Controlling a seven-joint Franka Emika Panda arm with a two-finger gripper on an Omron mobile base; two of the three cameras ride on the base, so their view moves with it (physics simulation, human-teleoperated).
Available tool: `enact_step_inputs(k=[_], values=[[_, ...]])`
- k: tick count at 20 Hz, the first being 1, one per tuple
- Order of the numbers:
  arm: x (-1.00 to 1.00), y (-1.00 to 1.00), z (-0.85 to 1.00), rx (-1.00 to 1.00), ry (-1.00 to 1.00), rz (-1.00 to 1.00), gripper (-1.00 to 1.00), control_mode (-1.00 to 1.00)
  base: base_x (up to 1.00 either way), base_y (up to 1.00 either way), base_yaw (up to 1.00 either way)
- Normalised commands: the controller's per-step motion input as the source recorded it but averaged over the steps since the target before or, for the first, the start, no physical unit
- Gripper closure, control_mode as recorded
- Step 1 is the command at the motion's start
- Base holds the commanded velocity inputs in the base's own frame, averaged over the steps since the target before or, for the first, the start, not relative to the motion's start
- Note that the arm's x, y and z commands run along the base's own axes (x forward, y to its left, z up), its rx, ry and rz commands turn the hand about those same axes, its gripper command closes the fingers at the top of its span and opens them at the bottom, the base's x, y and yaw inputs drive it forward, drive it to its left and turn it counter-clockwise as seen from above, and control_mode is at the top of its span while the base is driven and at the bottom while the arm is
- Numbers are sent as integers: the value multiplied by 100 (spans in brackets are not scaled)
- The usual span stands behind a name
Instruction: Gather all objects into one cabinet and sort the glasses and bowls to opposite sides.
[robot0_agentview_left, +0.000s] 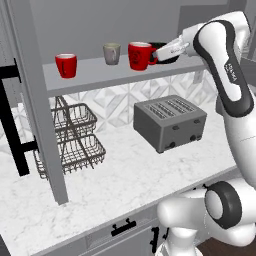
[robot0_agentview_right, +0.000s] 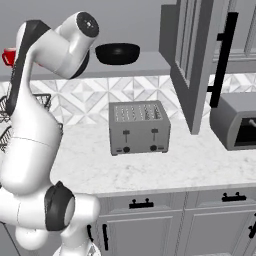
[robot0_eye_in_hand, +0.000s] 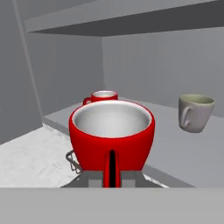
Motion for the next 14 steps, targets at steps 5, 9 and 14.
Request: enact_step_inputs(k=[5,9,14], values=[[3,2,-8,0,1,0,100,-100,0,0,0],[10,4,-47,0,2,1,100,-100,0,0,0],[1,0,-16,0,1,0,100,-100,0,0,0]])
